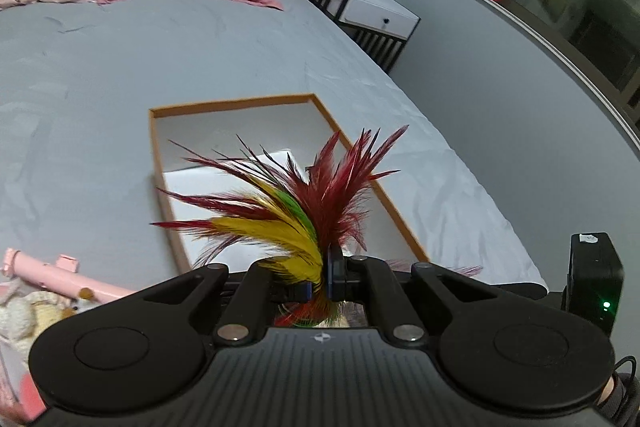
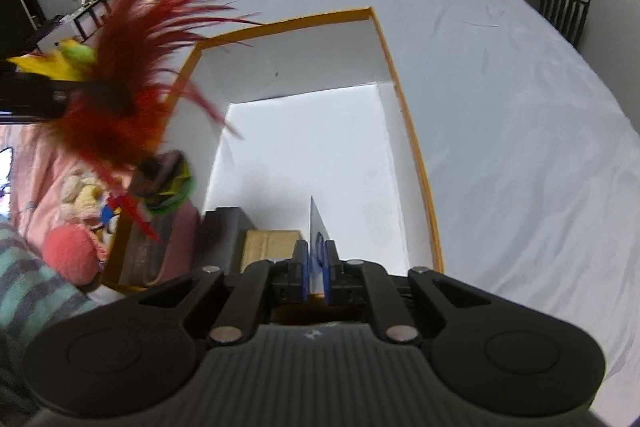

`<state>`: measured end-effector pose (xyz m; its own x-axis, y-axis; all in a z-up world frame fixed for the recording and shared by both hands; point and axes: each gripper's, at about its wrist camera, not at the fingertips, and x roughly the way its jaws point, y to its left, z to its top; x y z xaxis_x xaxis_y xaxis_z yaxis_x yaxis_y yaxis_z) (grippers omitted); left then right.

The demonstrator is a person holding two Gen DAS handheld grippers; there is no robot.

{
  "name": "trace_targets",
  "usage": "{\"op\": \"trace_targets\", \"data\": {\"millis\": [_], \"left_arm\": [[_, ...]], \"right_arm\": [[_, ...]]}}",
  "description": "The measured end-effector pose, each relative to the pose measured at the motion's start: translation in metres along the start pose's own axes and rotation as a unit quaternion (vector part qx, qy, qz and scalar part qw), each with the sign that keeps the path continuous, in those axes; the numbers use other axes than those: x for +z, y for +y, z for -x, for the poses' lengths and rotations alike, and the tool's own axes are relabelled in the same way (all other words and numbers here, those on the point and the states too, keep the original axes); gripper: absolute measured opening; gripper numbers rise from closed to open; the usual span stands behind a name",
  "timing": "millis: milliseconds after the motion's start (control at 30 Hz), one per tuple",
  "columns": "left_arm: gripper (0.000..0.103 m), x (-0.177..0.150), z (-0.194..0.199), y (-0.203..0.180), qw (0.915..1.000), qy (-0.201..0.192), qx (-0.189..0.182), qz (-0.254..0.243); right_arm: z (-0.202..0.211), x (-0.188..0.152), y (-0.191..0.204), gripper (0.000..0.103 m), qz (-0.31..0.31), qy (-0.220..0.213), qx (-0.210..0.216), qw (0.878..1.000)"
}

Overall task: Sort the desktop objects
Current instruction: 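Carry the feather toy and blue card toward the orange box with both grippers, then lower the red feather toy into the orange box and open the left gripper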

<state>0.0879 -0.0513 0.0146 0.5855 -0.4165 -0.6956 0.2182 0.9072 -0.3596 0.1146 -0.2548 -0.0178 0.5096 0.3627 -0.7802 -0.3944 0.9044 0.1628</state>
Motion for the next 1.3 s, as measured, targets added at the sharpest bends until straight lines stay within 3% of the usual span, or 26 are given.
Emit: {"op": "trace_targets", "data": {"millis": [100,267,367,700,900,1300], "left_arm": [[0.007,0.003,-0.007,-0.005,0.9999,0.002,-0.014,-0.002],[0.007,0.015,-0.022,-0.023,0.9992,-0.003,-0.037,-0.011],[0.007,0.02,-0.037,-0.039,0.9985,0.001,-0.05,-0.024],[0.007,-0.002,-0.097,-0.066,0.9934,0.074,-0.061,-0.062],[0.008,-0.016,-0.113,-0.072,0.9889,0.111,-0.063,-0.076],[0.014,-0.018,-0.089,-0.07,0.9905,0.1,-0.063,-0.07]], "right_arm": [[0.014,0.0,-0.001,0.028,0.002,-0.02,0.004,1.0],[0.044,0.004,-0.022,0.029,-0.039,-0.084,-0.047,0.995],[0.047,0.003,-0.036,0.03,-0.057,-0.096,-0.086,0.99],[0.038,-0.008,-0.051,0.03,-0.09,-0.086,-0.074,0.989],[0.038,-0.011,-0.052,0.031,-0.082,-0.081,-0.084,0.99],[0.049,-0.016,-0.046,0.033,-0.081,-0.084,-0.094,0.989]]}}
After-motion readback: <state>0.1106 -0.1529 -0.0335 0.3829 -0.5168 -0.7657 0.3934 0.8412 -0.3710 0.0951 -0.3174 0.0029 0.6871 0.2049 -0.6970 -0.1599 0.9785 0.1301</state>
